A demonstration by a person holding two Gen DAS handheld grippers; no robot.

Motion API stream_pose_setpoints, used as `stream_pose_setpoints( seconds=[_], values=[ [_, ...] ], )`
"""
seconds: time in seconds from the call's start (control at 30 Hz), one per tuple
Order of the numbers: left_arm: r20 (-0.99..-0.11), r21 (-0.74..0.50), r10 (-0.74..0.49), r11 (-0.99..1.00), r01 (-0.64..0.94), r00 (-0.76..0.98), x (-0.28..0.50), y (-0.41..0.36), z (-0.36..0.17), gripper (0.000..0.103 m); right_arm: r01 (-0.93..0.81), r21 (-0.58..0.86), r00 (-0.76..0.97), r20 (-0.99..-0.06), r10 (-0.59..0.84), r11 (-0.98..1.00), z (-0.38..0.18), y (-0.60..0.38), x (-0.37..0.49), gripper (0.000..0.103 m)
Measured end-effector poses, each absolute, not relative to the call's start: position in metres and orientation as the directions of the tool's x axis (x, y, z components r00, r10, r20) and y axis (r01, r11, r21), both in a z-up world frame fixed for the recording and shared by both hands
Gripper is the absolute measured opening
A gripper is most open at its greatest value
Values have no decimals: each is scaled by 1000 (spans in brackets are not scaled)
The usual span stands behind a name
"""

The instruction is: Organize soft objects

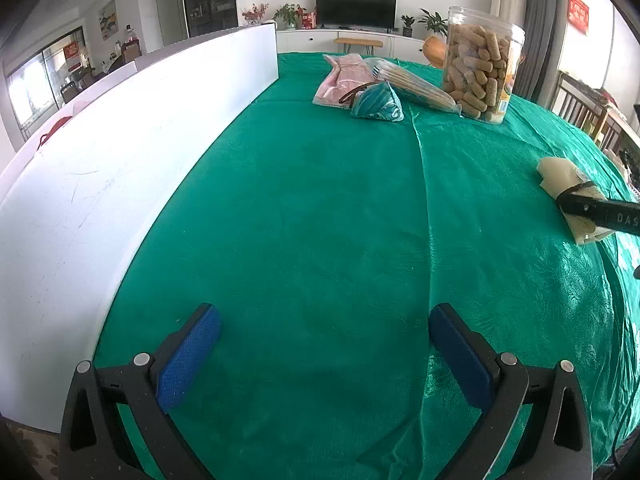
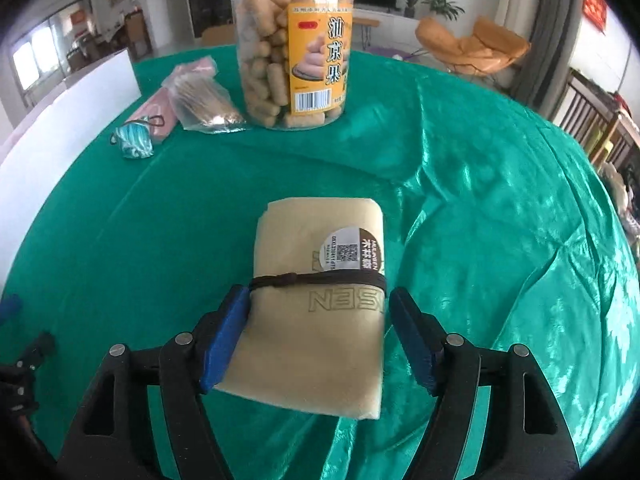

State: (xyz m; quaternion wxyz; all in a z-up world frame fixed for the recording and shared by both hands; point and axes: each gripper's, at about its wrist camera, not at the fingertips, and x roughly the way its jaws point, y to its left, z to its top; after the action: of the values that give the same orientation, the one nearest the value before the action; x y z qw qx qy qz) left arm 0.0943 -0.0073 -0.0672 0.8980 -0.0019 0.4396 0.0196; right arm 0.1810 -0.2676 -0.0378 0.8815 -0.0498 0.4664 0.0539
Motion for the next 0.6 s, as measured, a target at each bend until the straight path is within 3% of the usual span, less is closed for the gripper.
stream_pose_setpoints(
  seconds=[0.6],
  values=[
    [-790, 15, 34, 999, -37, 612, 95, -7, -67, 103, -160, -25, 606, -792, 78, 987, -44, -268, 169, 80]
  ],
)
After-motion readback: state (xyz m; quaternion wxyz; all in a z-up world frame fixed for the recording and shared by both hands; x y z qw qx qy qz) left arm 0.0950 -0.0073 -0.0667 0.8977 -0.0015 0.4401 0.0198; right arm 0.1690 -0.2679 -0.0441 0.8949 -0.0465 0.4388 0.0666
